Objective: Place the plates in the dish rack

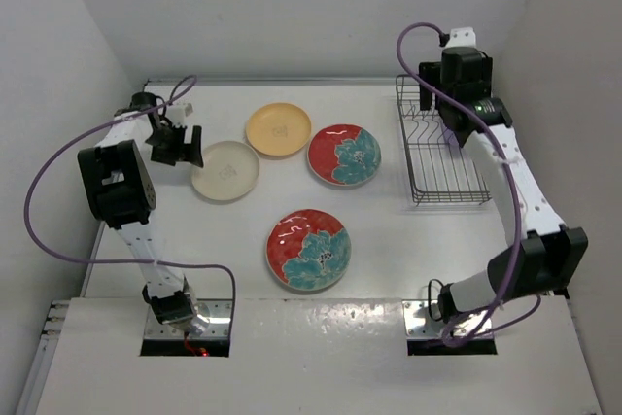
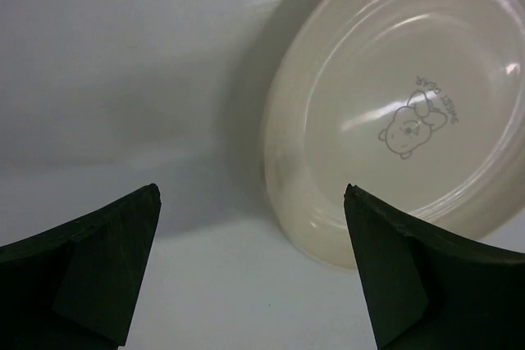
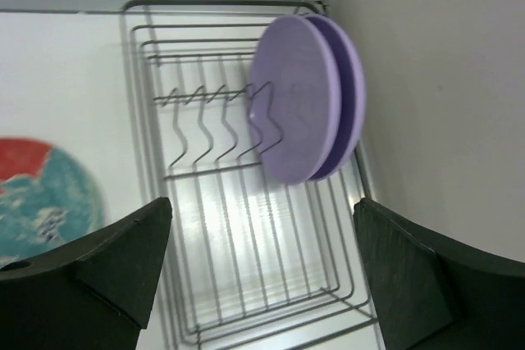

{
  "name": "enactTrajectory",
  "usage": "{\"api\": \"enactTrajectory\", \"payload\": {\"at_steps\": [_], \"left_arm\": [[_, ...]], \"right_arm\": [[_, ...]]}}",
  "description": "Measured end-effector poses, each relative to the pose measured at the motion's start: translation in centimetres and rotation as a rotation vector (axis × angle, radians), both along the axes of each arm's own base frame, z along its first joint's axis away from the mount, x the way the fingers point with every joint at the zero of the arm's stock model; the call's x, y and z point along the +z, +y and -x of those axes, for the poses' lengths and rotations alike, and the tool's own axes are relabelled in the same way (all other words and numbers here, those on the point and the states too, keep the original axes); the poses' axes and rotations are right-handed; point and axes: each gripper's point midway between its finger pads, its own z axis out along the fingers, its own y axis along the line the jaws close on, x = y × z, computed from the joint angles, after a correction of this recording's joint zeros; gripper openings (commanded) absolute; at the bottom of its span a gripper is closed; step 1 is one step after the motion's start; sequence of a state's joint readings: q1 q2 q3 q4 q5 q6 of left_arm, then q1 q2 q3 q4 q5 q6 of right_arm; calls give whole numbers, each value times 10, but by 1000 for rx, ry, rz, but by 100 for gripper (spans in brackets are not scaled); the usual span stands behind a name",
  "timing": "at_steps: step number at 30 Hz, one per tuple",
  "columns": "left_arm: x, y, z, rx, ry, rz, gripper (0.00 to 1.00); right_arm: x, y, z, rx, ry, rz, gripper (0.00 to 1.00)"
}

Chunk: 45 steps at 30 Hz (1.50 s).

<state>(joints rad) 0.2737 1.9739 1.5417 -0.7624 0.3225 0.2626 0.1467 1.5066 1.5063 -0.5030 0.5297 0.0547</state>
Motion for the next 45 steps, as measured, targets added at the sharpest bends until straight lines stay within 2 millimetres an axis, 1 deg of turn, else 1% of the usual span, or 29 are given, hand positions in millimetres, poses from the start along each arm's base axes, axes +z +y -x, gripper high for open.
{"api": "enactTrajectory", "payload": {"at_steps": [2, 4, 5, 6, 7, 8, 10, 11, 12, 14, 16, 17, 19, 22, 23, 24, 25, 27, 29, 30, 32, 34, 36, 38, 39, 40, 42, 43, 45], "left_arm": [[-25, -4, 2, 4, 49, 21, 91], [-37, -7, 2, 2, 71, 29, 82], [-42, -9, 1, -2, 77, 33, 69], [-44, -11, -1, -1, 78, 32, 62], [-44, -13, -4, -5, 68, 32, 49], [-44, -15, -5, -10, 65, 31, 43], [-44, -20, -7, -22, 62, 29, 24], [-45, -21, -7, -25, 61, 27, 5], [-45, -22, -7, -29, 60, 24, 0], [-42, -26, -8, -31, 52, 31, 0], [-35, -26, -8, -33, 42, 31, 0], [-30, -26, -6, -37, 36, 29, 0], [-14, -26, -4, -57, 9, 14, 0], [24, -26, -5, -112, -72, -28, 0], [43, -28, -5, -141, -110, -39, 0], [62, -32, -7, -171, -154, -50, 0], [85, -38, -10, -209, -211, -60, 0], [134, -63, -13, -304, -337, -62, 0], [179, -97, -10, -410, -452, -46, 0], [200, -116, -7, -467, -506, -32, 0], [216, -143, 0, -537, -546, -2, 0], [219, -166, 8, -596, -546, 33, 0], [211, -176, 13, -619, -513, 56, 0], [201, -179, 16, -626, -475, 74, 0], [197, -180, 18, -627, -460, 81, 0], [194, -180, 20, -628, -444, 91, 0], [193, -183, 23, -635, -434, 110, 0], [194, -185, 25, -643, -434, 125, 0], [196, -190, 28, -661, -437, 157, 0]], "right_arm": [[7, 19, 14, 48, -26, -36, 91], [4, 28, 22, 73, -27, -63, 91], [-1, 31, 26, 80, -21, -79, 91], [-7, 33, 31, 84, -9, -94, 91], [-14, 34, 36, 84, 8, -105, 91], [-21, 35, 40, 85, 25, -116, 91], [-32, 37, 46, 87, 53, -134, 91], [-36, 39, 48, 92, 65, -144, 91], [-39, 41, 51, 99, 74, -154, 91], [-40, 48, 54, 133, 83, -179, 91], [-38, 62, 56, 203, 86, -221, 91], [-37, 72, 58, 247, 90, -245, 97], [-38, 95, 62, 339, 110, -284, 99], [-42, 141, 69, 499, 167, -348, 99], [-43, 163, 72, 566, 191, -376, 99], [-43, 180, 73, 614, 208, -396, 99], [-45, 201, 74, 671, 229, -420, 99], [-50, 239, 76, 768, 267, -465, 96], [-56, 274, 79, 849, 309, -516, 96], [-58, 286, 79, 874, 325, -541, 95], [-59, 304, 74, 901, 346, -593, 95], [-59, 315, 68, 908, 356, -636, 94], [-55, 323, 64, 914, 352, -671, 92], [-51, 328, 63, 920, 342, -696, 84], [-49, 331, 63, 924, 338, -707, 76], [-47, 334, 64, 931, 332, -718, 63], [-47, 338, 66, 935, 336, -738, 55], [-47, 341, 67, 938, 341, -749, 47], [-50, 346, 68, 947, 352, -773, 45]]}}
